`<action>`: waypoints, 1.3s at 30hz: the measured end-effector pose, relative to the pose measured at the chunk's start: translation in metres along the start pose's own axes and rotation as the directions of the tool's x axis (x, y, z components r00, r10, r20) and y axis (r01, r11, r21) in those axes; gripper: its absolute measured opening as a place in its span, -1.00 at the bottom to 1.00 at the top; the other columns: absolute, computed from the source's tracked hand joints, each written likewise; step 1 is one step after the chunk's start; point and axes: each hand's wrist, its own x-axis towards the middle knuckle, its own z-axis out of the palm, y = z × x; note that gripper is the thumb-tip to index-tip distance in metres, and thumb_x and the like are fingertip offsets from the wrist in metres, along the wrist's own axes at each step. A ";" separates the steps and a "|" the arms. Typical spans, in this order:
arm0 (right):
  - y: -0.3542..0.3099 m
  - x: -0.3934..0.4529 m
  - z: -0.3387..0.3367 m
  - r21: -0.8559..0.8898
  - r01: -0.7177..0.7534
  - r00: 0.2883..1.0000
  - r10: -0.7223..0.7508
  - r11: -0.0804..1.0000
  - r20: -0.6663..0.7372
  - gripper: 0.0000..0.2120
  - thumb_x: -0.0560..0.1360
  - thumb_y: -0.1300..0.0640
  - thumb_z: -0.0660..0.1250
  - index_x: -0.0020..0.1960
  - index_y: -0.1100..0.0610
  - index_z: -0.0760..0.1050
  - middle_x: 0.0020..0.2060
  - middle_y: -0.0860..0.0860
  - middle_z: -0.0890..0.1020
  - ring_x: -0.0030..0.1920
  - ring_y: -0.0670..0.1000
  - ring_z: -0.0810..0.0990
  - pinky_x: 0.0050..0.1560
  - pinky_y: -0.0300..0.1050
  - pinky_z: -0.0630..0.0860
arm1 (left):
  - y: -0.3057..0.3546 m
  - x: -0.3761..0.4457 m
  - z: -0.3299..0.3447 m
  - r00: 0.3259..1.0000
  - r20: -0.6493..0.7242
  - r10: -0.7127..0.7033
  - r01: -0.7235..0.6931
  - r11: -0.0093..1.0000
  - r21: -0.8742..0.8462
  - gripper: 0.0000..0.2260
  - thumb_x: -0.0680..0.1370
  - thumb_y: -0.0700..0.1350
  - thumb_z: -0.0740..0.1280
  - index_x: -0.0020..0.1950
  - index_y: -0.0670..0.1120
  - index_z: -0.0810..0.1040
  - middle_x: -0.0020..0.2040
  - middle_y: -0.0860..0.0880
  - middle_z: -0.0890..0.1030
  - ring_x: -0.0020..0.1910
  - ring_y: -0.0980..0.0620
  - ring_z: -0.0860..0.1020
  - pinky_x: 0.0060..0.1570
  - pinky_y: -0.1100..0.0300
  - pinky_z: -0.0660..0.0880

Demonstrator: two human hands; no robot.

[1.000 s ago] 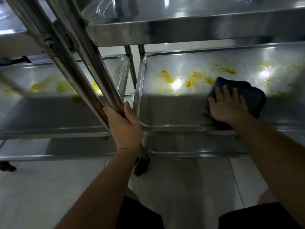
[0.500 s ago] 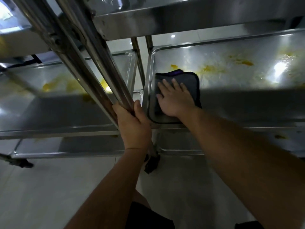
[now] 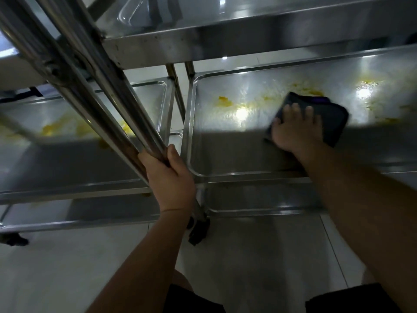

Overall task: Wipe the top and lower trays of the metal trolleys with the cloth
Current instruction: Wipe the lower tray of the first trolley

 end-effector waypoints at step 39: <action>-0.018 -0.074 0.016 -0.053 0.405 0.906 -0.392 0.913 0.160 -0.30 0.64 -0.33 -0.16 0.69 -0.08 -0.15 0.68 -0.11 -0.15 0.66 0.12 -0.21 0.61 0.17 -0.23 | 0.008 -0.001 0.000 0.997 -0.016 -0.069 0.070 0.993 0.099 -0.82 0.72 0.10 0.16 0.25 0.11 0.21 -0.01 0.18 0.47 -0.04 0.45 0.54 -0.18 0.59 0.39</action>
